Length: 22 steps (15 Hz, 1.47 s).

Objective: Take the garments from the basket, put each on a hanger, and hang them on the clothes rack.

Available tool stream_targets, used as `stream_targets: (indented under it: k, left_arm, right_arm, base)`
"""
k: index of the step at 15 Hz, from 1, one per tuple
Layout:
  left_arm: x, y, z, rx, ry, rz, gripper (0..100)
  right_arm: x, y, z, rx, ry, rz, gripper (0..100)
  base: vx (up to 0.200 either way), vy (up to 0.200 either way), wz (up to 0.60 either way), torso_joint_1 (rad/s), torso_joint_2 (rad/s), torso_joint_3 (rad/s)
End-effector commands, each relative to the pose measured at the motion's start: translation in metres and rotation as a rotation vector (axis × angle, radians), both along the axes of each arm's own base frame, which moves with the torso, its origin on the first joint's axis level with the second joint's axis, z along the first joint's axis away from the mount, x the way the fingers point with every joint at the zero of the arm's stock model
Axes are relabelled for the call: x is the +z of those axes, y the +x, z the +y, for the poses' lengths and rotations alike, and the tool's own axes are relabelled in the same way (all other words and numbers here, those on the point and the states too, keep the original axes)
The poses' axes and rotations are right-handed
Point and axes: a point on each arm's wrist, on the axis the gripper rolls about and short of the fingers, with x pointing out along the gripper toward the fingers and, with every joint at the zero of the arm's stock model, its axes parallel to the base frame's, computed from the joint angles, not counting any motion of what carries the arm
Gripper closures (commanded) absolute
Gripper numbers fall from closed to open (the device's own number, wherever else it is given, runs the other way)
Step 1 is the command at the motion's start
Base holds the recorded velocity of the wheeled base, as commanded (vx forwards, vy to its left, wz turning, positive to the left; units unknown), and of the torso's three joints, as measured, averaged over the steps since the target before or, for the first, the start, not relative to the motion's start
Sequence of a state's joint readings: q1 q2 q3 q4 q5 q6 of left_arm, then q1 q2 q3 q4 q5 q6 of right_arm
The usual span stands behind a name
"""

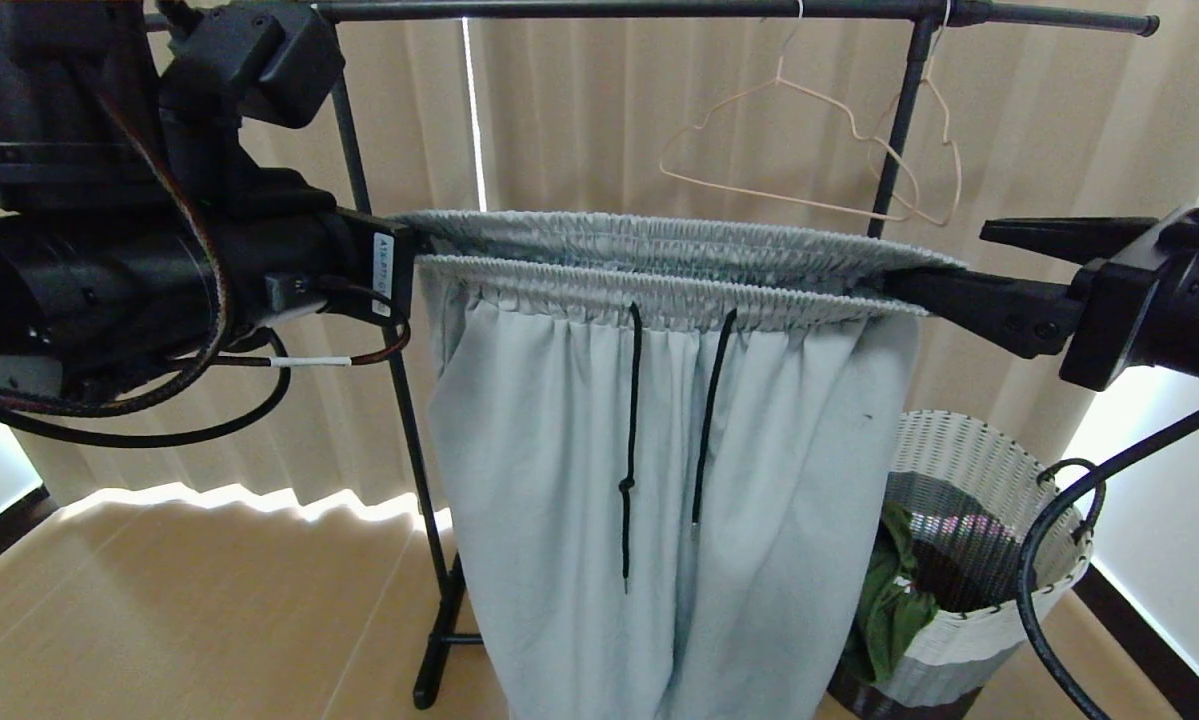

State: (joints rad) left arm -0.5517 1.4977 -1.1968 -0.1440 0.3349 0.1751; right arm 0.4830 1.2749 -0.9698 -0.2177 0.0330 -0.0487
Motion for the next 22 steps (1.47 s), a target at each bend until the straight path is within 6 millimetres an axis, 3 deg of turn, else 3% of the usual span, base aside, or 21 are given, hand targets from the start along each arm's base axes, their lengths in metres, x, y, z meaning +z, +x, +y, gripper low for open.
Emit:
stream_targets:
  k: [1,8,14,17,22]
  left_arm:
    - [-0.002,0.002,0.001,0.008,0.003,0.005,100]
    - [0.011,0.008,0.002,0.025,-0.031,-0.055,100]
    - [0.01,0.01,0.001,0.025,-0.029,-0.052,100]
    - [0.006,0.005,0.005,0.03,-0.029,-0.04,100]
    - [-0.018,-0.034,0.063,0.162,-0.007,0.0,100]
  right_arm:
    - [0.002,-0.002,-0.001,0.001,0.008,-0.015,0]
    - [0.011,-0.007,-0.002,0.076,0.052,-0.074,0]
    - [0.014,-0.008,0.0,0.167,0.081,-0.136,0]
    - [0.005,-0.005,-0.003,0.13,0.055,-0.117,0]
    - [-0.019,-0.008,-0.05,-0.101,-0.056,-0.114,0]
  base:
    - [0.0,0.0,0.0,0.0,0.0,0.0]
    - [0.0,0.0,0.0,0.0,0.0,0.0]
    - [0.0,0.0,0.0,0.0,0.0,0.0]
    - [0.0,0.0,0.0,0.0,0.0,0.0]
    - [0.0,0.0,0.0,0.0,0.0,0.0]
